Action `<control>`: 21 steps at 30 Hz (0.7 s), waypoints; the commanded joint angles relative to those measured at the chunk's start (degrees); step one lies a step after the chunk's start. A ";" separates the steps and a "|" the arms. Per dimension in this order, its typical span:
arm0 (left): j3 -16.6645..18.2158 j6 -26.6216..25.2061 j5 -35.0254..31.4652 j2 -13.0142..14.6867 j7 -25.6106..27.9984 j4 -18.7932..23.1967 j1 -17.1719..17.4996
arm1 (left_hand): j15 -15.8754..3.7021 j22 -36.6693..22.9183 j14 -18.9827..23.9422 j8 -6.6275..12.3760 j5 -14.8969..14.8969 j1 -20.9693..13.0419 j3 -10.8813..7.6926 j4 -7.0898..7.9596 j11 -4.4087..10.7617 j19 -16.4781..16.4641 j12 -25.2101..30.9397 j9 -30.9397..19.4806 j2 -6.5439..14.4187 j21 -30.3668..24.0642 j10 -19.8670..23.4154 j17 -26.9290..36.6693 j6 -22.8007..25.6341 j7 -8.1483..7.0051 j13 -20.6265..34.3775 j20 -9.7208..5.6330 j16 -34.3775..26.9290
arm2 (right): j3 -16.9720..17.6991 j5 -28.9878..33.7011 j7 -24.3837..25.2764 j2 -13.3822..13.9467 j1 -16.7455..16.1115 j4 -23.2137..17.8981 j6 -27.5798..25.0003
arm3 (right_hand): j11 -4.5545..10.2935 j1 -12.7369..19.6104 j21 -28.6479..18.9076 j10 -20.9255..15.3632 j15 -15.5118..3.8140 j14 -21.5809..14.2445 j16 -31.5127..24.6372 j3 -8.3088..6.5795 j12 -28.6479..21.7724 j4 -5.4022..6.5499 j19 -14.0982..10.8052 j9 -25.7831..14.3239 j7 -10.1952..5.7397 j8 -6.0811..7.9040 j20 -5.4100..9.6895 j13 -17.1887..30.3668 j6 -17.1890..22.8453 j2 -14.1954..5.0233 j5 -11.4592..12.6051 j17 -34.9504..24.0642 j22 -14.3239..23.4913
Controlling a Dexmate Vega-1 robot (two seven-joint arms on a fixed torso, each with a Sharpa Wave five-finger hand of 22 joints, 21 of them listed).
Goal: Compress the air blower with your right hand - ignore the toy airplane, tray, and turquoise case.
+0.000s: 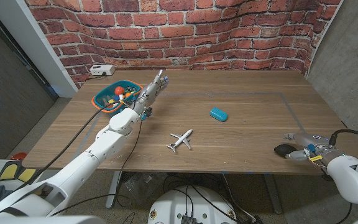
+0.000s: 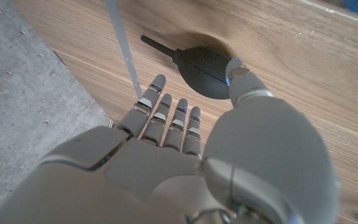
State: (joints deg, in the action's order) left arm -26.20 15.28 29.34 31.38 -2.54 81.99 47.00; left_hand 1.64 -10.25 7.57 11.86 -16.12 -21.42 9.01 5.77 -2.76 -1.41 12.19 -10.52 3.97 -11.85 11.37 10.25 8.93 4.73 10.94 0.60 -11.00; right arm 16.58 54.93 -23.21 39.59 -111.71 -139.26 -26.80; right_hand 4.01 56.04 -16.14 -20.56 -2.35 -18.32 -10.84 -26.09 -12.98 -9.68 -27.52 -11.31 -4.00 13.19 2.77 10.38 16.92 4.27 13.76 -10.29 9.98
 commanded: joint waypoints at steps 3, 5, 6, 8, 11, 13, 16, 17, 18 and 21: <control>-0.04 0.10 0.28 -0.56 0.24 -0.94 -0.25 | -0.03 -0.21 0.42 0.11 0.23 0.12 0.49 0.06 -0.20 -0.16 -0.08 -0.21 0.21 -0.09 0.63 0.29 0.52 0.10 0.16 -0.60 -0.03 | -1.15 -0.89 -2.54 3.76 1.92 0.99 -2.29 | 0.28 1.06 -0.67 -1.42 -3.92 -1.69 -0.71 0.01 -0.40 0.47 -1.62 -0.20 0.00 0.70 6.49 0.18 1.40 -0.19 0.36 -0.17 0.35; -0.07 0.27 0.50 -0.73 -0.04 -1.28 -0.32 | 0.01 -0.21 0.45 0.12 0.23 0.10 0.51 0.06 -0.20 -0.13 -0.07 -0.21 0.23 -0.08 0.68 0.29 0.58 0.09 0.16 -0.55 -0.04 | -1.63 -0.66 -2.86 4.19 2.15 0.89 -2.91 | 0.38 1.40 -0.67 -1.58 -3.97 -1.89 -0.73 -0.16 -0.40 0.49 -1.75 -0.20 -0.05 0.70 6.56 0.17 1.50 -0.59 0.44 -0.23 0.36; -0.08 0.52 0.63 -0.88 -0.26 -1.53 -0.37 | -0.06 -0.21 0.49 0.12 0.24 0.09 0.52 0.06 -0.11 -0.16 -0.02 -0.21 0.25 -0.09 0.82 0.29 0.60 0.06 0.16 -0.59 -0.04 | -1.77 -0.70 -3.04 4.38 2.25 0.85 -3.15 | 0.35 1.69 -0.64 -1.65 -3.96 -1.89 -0.69 -0.30 -0.38 0.47 -1.77 -0.20 -0.02 0.70 6.59 0.17 1.55 -0.89 0.48 -0.26 0.36; -0.08 0.75 0.61 -1.02 -0.22 -1.70 -0.37 | -0.07 -0.22 0.50 0.15 0.24 0.06 0.55 0.06 -0.03 -0.41 0.02 -0.21 0.28 -0.19 0.95 0.29 0.75 0.15 0.16 -0.84 -0.03 | -2.00 -1.02 -3.36 4.73 2.45 0.85 -3.52 | 0.33 1.93 -0.63 -1.74 -3.79 -2.00 -0.68 -0.39 -0.36 0.44 -1.84 -0.20 0.05 0.76 6.56 0.16 1.75 -1.05 0.49 -0.28 0.37; -0.12 0.66 0.50 -0.98 -0.06 -1.55 -0.30 | -0.17 -0.22 0.65 0.16 0.26 0.03 0.58 0.06 -0.07 -0.50 0.05 -0.21 0.32 -0.21 1.09 0.28 0.86 0.15 0.16 -1.07 -0.07 | -2.15 -1.36 -3.53 5.31 2.36 0.72 -3.71 | 0.35 2.15 -0.73 -2.15 -3.93 -2.37 -0.69 -0.41 -0.41 0.45 -2.32 -0.19 0.07 0.93 6.45 0.16 2.32 -1.14 0.47 -0.28 0.37; -0.11 0.47 0.42 -0.95 0.21 -1.40 -0.25 | -0.19 -0.22 0.68 0.18 0.26 0.01 0.59 0.06 -0.04 -0.54 0.06 -0.21 0.33 -0.22 1.14 0.28 0.94 0.11 0.16 -1.09 -0.07 | -2.14 -1.42 -3.44 5.63 2.13 0.48 -3.72 | 0.56 2.34 -0.87 -2.90 -4.23 -3.04 -0.78 -0.41 -0.56 0.50 -2.92 -0.19 -0.12 1.08 6.47 0.15 2.86 -1.25 0.43 -0.30 0.38; -0.05 0.41 0.47 -0.94 0.32 -1.30 -0.19 | -0.16 -0.22 0.71 0.22 0.27 -0.02 0.62 0.05 -0.05 -0.57 0.06 -0.21 0.36 -0.23 1.20 0.28 1.10 0.12 0.16 -1.11 -0.07 | -1.84 -2.06 -3.47 5.84 1.87 0.10 -3.60 | 1.22 2.52 -0.91 -3.93 -4.57 -3.94 -0.89 -0.39 -0.77 0.57 -3.34 -0.20 -0.56 1.33 6.65 0.13 3.74 -1.35 0.36 -0.32 0.40; -0.04 0.44 0.43 -0.95 0.39 -1.30 -0.17 | -0.16 -0.22 0.70 0.22 0.27 -0.02 0.62 0.05 -0.06 -0.57 0.06 -0.21 0.37 -0.23 1.20 0.28 1.12 0.13 0.16 -1.11 -0.07 | -1.87 -2.05 -3.46 5.98 1.85 0.08 -3.63 | 1.23 2.57 -0.93 -4.00 -4.69 -4.04 -0.89 -0.39 -0.76 0.58 -3.43 -0.20 -0.62 1.39 6.68 0.13 3.91 -1.38 0.35 -0.32 0.40; -0.03 0.45 0.53 -0.96 0.31 -1.30 -0.16 | -0.14 -0.22 0.71 0.23 0.27 -0.03 0.63 0.05 -0.03 -0.56 0.05 -0.21 0.38 -0.22 1.20 0.28 1.15 0.17 0.16 -1.09 -0.06 | -2.00 -2.03 -3.61 6.13 1.98 0.09 -3.85 | 1.24 2.58 -0.94 -4.11 -4.73 -4.11 -0.90 -0.39 -0.79 0.59 -3.49 -0.20 -0.64 1.39 6.67 0.13 3.94 -1.40 0.34 -0.32 0.40; -0.05 0.43 0.64 -0.98 0.20 -1.34 -0.12 | -0.13 -0.22 0.74 0.23 0.28 -0.06 0.65 0.05 -0.05 -0.53 0.04 -0.22 0.41 -0.20 1.22 0.28 1.23 0.21 0.16 -1.04 -0.06 | -2.14 -2.63 -3.83 6.53 2.40 0.51 -4.01 | 1.39 2.64 -1.01 -4.48 -4.76 -4.41 -0.92 -0.39 -0.85 0.63 -3.78 -0.20 -0.74 1.43 6.75 0.12 4.15 -1.47 0.31 -0.33 0.41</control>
State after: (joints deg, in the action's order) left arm -26.26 15.72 29.77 30.51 -2.49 80.75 46.77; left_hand 1.32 -10.25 7.87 11.86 -15.88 -21.41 9.23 6.00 -2.76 -1.62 12.19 -10.52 3.97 -11.86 11.97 10.25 9.64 4.83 10.94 -0.23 -11.00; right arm 14.86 53.47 -26.30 44.53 -109.80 -138.70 -30.00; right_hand 5.26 57.84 -16.59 -24.13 -2.47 -21.86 -11.27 -26.17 -13.44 -9.14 -30.69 -11.31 -4.58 14.21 2.85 10.39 20.40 2.92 13.99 -10.55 10.28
